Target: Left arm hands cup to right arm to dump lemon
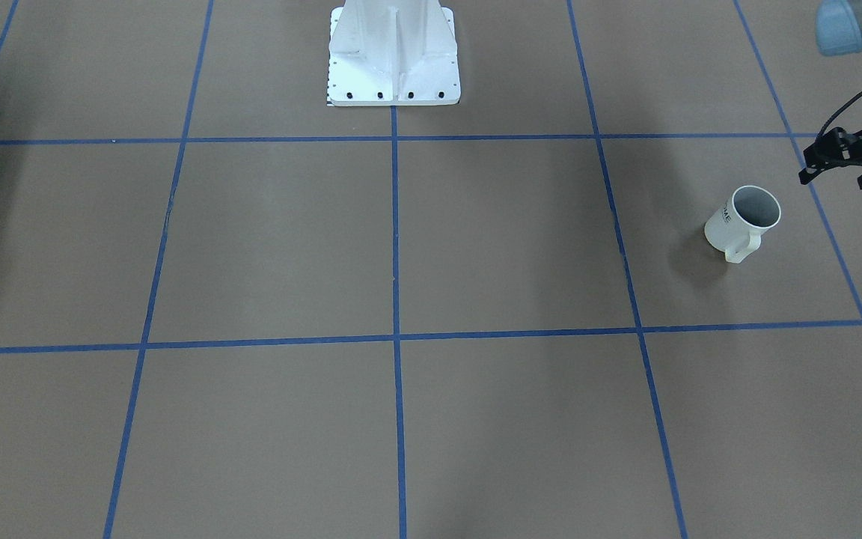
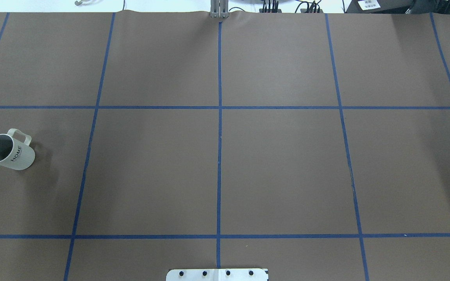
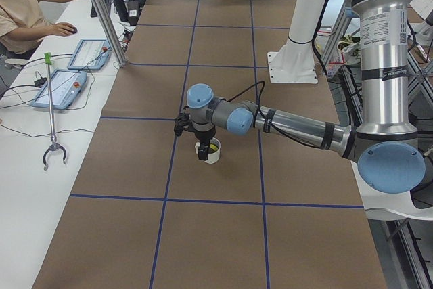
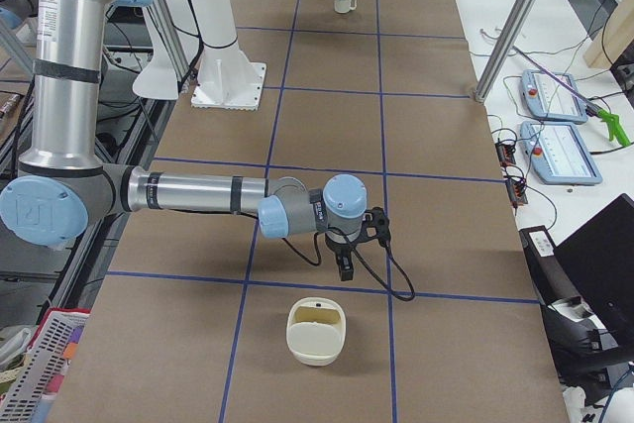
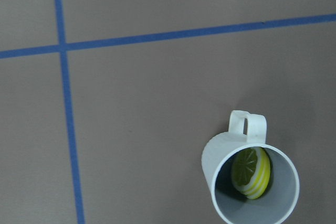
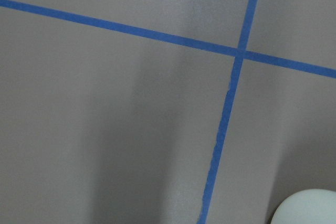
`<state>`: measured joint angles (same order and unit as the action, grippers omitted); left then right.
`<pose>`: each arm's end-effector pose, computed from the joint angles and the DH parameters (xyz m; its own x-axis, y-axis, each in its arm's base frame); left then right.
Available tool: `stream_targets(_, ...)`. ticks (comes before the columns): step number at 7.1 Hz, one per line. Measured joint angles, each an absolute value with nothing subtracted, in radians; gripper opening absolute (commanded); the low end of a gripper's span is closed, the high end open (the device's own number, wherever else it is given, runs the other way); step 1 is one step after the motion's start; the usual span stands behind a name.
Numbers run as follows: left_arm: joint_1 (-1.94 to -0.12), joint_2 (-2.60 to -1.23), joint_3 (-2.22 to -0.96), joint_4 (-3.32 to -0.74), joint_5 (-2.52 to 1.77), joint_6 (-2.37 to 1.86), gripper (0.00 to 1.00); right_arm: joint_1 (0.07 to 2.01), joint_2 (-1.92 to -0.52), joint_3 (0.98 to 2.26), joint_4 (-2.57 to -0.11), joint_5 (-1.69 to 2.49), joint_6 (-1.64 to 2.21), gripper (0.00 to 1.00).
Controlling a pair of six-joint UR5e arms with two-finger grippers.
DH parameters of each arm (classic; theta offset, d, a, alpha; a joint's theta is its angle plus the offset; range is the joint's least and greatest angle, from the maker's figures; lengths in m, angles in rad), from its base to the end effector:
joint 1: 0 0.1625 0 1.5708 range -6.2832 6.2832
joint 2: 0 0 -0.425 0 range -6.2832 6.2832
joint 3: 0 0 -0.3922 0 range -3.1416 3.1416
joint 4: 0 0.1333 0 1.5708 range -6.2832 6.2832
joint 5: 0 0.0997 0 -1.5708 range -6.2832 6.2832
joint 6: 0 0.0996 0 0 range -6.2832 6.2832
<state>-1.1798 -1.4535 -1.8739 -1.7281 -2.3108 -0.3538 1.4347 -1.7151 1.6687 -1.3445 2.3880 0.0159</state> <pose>0.1120 -0.4453 0.5478 0.6837 0.1591 -0.7122 -0.1301 0.9869 0.0956 0.0003 -0.4451 0.6505 0.6623 -0.2066 0.7202 0.1230 0.9782 0.1675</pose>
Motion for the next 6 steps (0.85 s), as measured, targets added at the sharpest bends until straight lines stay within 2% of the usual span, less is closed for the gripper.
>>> stream_targets(6,-1.127,-1.503,-1.766,-1.777,-2.284,-0.362,0.98,1.433,-1.719,1.655,-1.344,2.421,0.018,1.0)
